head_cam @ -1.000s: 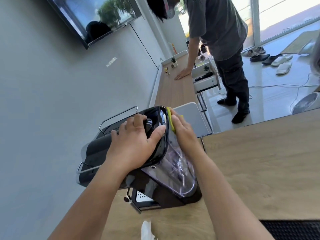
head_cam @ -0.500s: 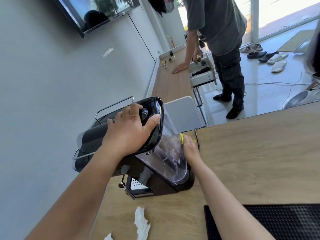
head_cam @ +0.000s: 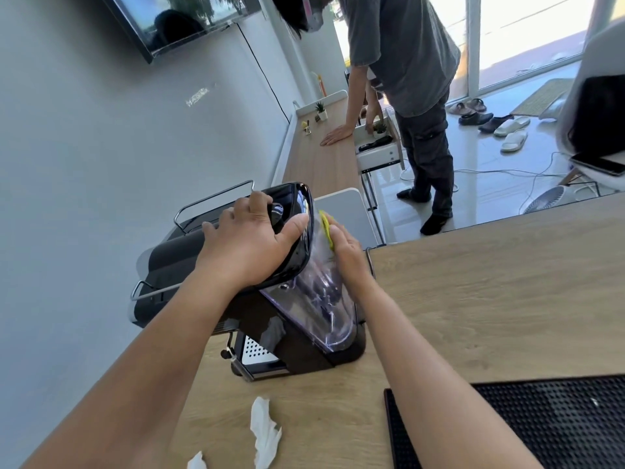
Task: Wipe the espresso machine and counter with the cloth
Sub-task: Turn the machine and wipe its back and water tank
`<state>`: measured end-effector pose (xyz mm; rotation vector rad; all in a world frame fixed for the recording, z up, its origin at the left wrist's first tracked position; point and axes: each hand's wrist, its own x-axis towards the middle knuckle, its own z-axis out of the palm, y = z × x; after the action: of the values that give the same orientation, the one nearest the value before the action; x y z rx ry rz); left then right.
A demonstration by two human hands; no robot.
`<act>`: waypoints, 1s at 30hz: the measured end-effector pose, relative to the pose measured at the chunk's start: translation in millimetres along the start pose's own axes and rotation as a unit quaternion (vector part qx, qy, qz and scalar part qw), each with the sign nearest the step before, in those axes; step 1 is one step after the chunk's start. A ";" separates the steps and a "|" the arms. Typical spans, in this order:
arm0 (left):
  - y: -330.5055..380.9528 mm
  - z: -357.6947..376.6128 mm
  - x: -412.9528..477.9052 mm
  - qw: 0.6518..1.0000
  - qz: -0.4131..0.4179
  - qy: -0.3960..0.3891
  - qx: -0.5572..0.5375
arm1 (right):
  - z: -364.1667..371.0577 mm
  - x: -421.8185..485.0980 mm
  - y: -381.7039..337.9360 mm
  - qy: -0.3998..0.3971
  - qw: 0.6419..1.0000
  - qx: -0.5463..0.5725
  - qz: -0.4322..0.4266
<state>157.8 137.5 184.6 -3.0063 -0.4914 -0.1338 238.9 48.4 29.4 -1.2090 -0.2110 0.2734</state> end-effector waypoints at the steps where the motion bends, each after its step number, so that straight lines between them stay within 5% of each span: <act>1: -0.3 0.2 0.5 1.000 0.001 0.001 -0.002 | -4.3 4.4 12.7 0.003 0.999 -0.027 0.030; 8: -2.0 2.6 2.9 1.000 0.005 0.006 0.005 | -8.8 -53.1 39.6 0.031 0.993 -0.040 0.108; 15: -2.9 3.9 3.9 1.000 0.004 0.010 0.010 | 18.0 -39.7 -10.2 0.002 0.995 0.015 -0.100; 24: -3.9 1.3 1.8 1.000 0.013 -0.001 -0.004 | 16.6 -105.4 63.6 0.136 0.990 -0.021 0.042; 30: -6.3 -3.9 1.2 0.998 0.015 -0.030 -0.056 | 77.0 -132.2 -0.9 0.165 0.976 0.018 -0.138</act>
<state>156.6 143.4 189.1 -3.1334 -0.4591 -0.0729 90.2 74.4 54.6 -1.1541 -0.0808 -0.1656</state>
